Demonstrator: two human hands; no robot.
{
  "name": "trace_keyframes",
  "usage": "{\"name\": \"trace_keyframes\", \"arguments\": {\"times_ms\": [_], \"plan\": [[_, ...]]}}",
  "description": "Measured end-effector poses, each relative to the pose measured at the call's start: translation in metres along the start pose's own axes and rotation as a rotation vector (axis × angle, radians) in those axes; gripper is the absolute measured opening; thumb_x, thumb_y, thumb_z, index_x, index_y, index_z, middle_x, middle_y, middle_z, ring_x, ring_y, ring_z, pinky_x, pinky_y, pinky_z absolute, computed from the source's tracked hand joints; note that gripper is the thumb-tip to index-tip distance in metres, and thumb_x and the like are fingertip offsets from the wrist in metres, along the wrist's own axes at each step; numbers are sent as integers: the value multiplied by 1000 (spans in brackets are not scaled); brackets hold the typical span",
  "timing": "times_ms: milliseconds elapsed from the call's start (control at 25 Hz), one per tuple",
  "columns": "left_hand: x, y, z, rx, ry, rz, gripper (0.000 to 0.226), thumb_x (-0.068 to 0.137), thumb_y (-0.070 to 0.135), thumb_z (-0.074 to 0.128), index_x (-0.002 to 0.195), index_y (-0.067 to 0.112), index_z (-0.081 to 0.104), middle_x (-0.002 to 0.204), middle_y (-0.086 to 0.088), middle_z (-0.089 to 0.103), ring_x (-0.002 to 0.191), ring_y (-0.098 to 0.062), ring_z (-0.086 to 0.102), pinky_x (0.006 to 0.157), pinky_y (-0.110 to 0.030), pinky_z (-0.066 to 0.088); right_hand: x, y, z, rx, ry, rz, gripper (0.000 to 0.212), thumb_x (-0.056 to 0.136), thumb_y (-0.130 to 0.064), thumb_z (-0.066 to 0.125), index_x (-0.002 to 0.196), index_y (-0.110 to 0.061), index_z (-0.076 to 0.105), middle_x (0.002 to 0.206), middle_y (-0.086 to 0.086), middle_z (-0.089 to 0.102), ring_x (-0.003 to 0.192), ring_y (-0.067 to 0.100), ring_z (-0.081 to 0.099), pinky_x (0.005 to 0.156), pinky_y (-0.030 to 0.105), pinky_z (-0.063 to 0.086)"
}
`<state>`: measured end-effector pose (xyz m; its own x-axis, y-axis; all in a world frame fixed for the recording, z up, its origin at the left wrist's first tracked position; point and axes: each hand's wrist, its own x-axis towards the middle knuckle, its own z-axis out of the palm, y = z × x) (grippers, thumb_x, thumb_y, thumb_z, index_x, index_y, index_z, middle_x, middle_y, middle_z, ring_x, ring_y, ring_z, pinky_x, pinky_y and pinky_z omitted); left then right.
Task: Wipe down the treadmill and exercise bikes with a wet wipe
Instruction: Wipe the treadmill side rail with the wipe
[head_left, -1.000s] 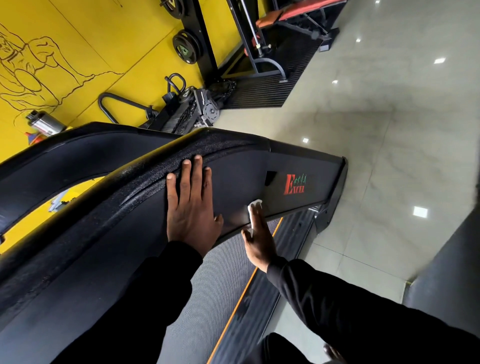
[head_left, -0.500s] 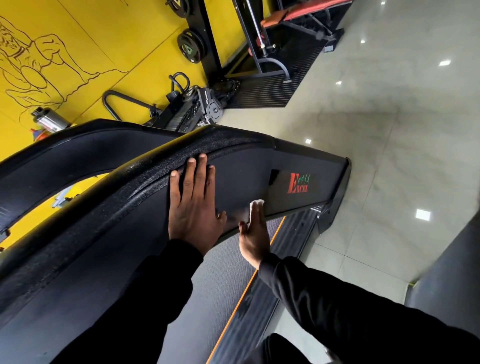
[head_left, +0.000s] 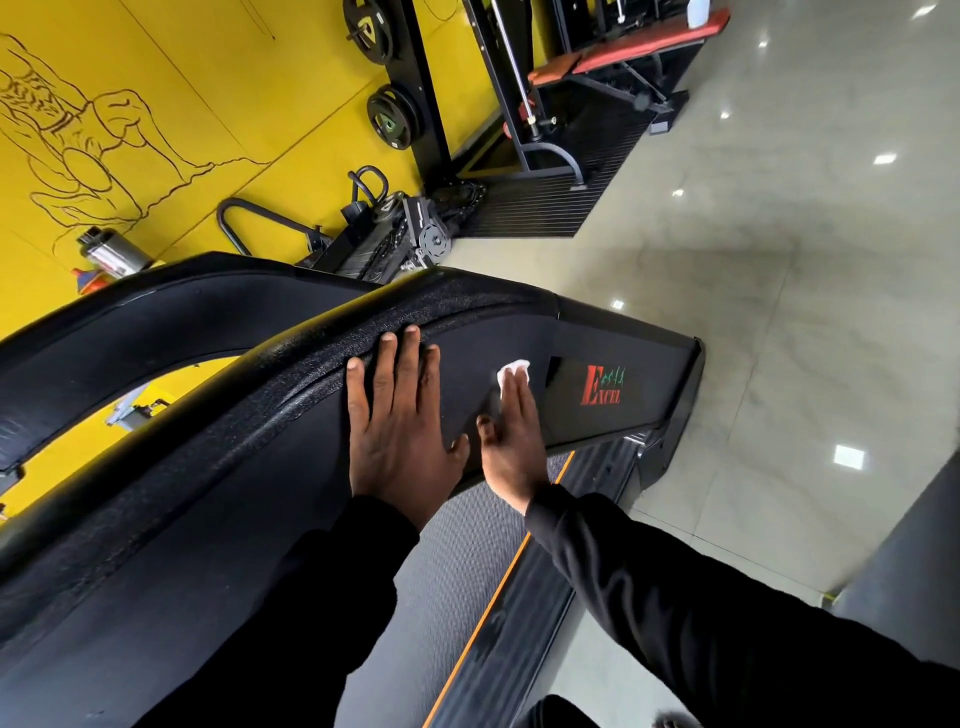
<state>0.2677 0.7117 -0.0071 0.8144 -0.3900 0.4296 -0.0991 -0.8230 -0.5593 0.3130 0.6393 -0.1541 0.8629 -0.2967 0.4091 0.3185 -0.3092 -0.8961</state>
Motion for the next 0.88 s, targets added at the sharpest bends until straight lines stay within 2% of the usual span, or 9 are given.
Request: {"name": "trace_keyframes", "arguments": {"times_ms": [160,280,320,440,560,720,760,840,880], "plan": [[0,-3,-1,-15,31,5,86,74,49,71,143,3,46,155,-18,35,145,-34,28,119,-53,4,11,-8,-5,-26,-19,-141,62,90,-13,42,147,7,28,157,25,19,148,33,15,121,44,17],[-3,-8,-5,-10,24,15,96,64,48,77,144,4,46,155,-18,35,145,-35,26,119,-53,1,28,-15,-11,6,0,56,65,88,-14,42,149,3,25,158,21,16,149,27,12,120,45,18],[-4,-10,-7,-7,16,13,98,63,48,78,144,4,45,155,-18,34,145,-35,25,119,-53,1,30,-18,-12,-2,-4,50,65,88,-14,41,149,3,25,159,21,16,149,27,11,121,43,16],[-9,-17,-12,-20,20,-5,99,61,48,79,143,4,46,155,-18,35,145,-37,27,119,-54,3,34,-22,-17,-38,-64,-91,66,87,-10,41,150,2,26,160,19,16,150,26,11,122,38,14],[-14,-22,-18,-32,14,-22,99,60,48,80,143,4,46,154,-17,37,144,-37,28,119,-55,4,50,-33,-22,14,-31,125,67,90,-4,46,151,0,21,161,15,10,150,24,5,122,39,11],[-24,-35,-23,-12,32,-54,100,60,49,79,143,4,46,154,-15,38,145,-36,25,119,-53,0,24,-47,-13,-13,-46,-144,74,81,-3,47,151,0,23,161,17,13,150,23,6,123,33,8],[-25,-38,-24,-9,37,-54,100,60,49,79,143,4,47,154,-15,38,145,-35,24,119,-53,-1,28,-46,-14,-23,-44,-136,74,81,-5,46,151,-1,24,161,15,13,150,21,6,123,35,9],[-29,-42,-25,-5,17,-37,100,59,50,79,143,4,47,155,-14,37,145,-34,22,120,-52,-1,36,-50,-13,17,-10,53,71,84,-6,44,151,-2,23,161,15,12,150,21,6,122,39,11],[-29,-43,-24,-9,9,-26,100,60,50,78,143,4,46,155,-14,36,146,-34,22,120,-53,-1,34,-56,-13,13,-2,68,70,84,-4,44,151,-1,23,161,15,12,150,22,6,122,39,11]]}}
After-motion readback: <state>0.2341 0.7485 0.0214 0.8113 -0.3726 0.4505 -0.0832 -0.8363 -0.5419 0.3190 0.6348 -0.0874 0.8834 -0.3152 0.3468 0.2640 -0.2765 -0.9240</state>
